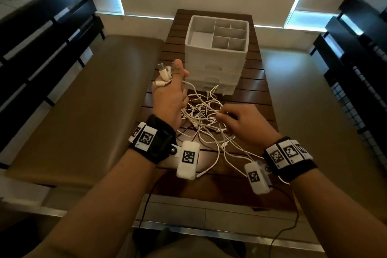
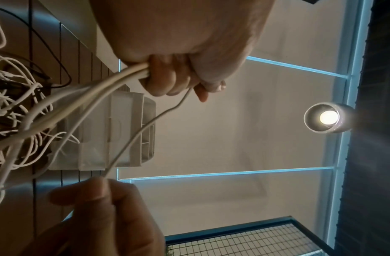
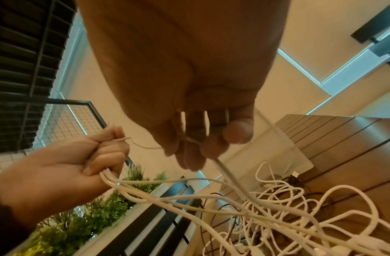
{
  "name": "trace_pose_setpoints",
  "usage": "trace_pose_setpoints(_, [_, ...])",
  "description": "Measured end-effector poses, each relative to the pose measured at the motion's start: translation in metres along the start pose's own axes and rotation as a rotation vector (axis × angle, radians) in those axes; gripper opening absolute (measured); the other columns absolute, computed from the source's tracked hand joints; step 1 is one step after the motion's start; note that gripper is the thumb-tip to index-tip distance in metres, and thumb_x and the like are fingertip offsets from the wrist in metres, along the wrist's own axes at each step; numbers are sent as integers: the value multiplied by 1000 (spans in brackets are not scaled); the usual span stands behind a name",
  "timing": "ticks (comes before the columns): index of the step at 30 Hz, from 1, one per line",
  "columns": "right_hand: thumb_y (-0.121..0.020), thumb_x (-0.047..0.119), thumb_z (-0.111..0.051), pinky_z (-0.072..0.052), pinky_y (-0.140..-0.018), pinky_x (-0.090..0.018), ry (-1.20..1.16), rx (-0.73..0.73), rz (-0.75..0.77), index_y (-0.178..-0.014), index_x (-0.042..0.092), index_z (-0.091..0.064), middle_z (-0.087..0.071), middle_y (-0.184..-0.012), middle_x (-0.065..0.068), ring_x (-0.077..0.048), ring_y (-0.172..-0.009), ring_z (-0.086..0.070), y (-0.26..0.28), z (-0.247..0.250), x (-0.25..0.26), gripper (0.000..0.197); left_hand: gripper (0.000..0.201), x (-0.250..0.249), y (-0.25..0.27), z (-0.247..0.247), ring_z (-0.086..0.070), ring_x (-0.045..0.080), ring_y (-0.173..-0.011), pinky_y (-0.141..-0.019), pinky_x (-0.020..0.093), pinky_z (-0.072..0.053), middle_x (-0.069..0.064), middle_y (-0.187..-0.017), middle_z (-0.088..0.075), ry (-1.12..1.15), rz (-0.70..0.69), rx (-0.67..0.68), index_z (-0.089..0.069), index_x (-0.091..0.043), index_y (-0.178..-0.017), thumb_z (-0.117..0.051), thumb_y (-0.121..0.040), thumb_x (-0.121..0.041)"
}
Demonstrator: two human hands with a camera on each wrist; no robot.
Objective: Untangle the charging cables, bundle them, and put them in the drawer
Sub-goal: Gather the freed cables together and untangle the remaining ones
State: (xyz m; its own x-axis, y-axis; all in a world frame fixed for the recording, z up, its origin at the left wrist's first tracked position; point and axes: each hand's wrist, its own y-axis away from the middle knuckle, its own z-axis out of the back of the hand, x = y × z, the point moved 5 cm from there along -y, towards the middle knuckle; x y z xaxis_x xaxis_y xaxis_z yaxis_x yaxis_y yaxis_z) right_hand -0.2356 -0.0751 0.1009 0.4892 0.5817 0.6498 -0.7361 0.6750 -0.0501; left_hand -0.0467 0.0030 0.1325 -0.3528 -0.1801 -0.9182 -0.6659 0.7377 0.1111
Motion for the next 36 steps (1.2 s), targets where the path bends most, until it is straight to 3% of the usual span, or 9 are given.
trace_pose_setpoints(6, [-99,45,-65,-47,-73,-24,172,195,-46,-104,25,-78,-72,-93,7,-5,-82,-66,-1,-11,-9,25,44,0,0,-6,-27,7,-42,-38,22,-27,-7,-53,-35,-16,32,-56,-45,-19,-76,-67,-98,-50])
trace_pose_setpoints(10, [-98,52,-62,-45,-98,-24,120,-41,108,-144,28,-54,-54,-132,5,-6,-119,-51,-19,4,26,53,48,4,-1,-17,-32,11,-45,-41,25,-30,0,-56,-39,-76,50,99,-49,-16,-71,-66,-98,-52])
trace_pose_setpoints(13, [-102,29,-64,-55,-88,-22,-64,-112,217,-130,18,-60,-68,-113,6,-3,-100,-64,-30,8,59,31,39,1,3,-25,-56,12,-56,-50,25,-49,3,-68,-56,-66,44,235,-59,-8,-83,-71,-95,-43])
trace_pose_setpoints(16, [-102,11,-61,-60,-68,-33,-200,-165,185,-111,11,-62,-70,-85,4,-10,-71,-69,-35,8,65,9,30,-3,3,-27,-52,6,-46,-44,18,-45,-5,-59,-54,-69,-15,291,-52,-16,-77,-67,-102,-22])
trace_pose_setpoints(21, [-105,14,-59,-55,-50,-32,-448,-350,80,-99,3,-63,-69,-84,-14,-26,-62,-69,-39,15,62,13,17,-1,4,-25,-49,3,-44,-42,17,-42,-7,-57,-54,-110,-56,263,-60,-10,-85,-71,-98,-13])
trace_pose_setpoints(24, [-105,19,-58,-59,-51,-44,-401,-352,105,-99,10,-70,-70,-81,-8,-26,-61,-68,-46,9,66,16,29,0,3,-23,-74,21,-75,-63,33,-61,13,-85,-73,-98,-72,217,-66,7,-110,-71,-99,-19])
trace_pose_setpoints(26, [-104,21,-59,-60,-56,-44,-325,-352,130,-94,14,-71,-69,-76,-1,-19,-61,-67,-49,8,69,17,41,1,1,-22,-75,35,-91,-79,45,-63,26,-99,-73,-135,-98,197,-66,12,-111,-67,-102,-27])
trace_pose_setpoints(31, [-107,29,-56,-55,-57,-39,-104,-304,225,-95,25,-69,-66,-69,6,-12,-56,-62,-51,6,75,19,36,-2,-1,-24,-68,9,-66,-60,23,-56,-3,-68,-66,-194,-123,155,-63,-6,-86,-52,-109,-32])
trace_pose_setpoints(36, [-110,34,-49,-50,-55,-45,-79,-242,230,-93,29,-53,-62,-66,3,-18,-54,-58,-45,-11,67,18,38,-4,-11,-21,-42,10,-55,-55,25,-44,-5,-61,-43,-230,-125,94,-57,-18,-80,-52,-108,-44])
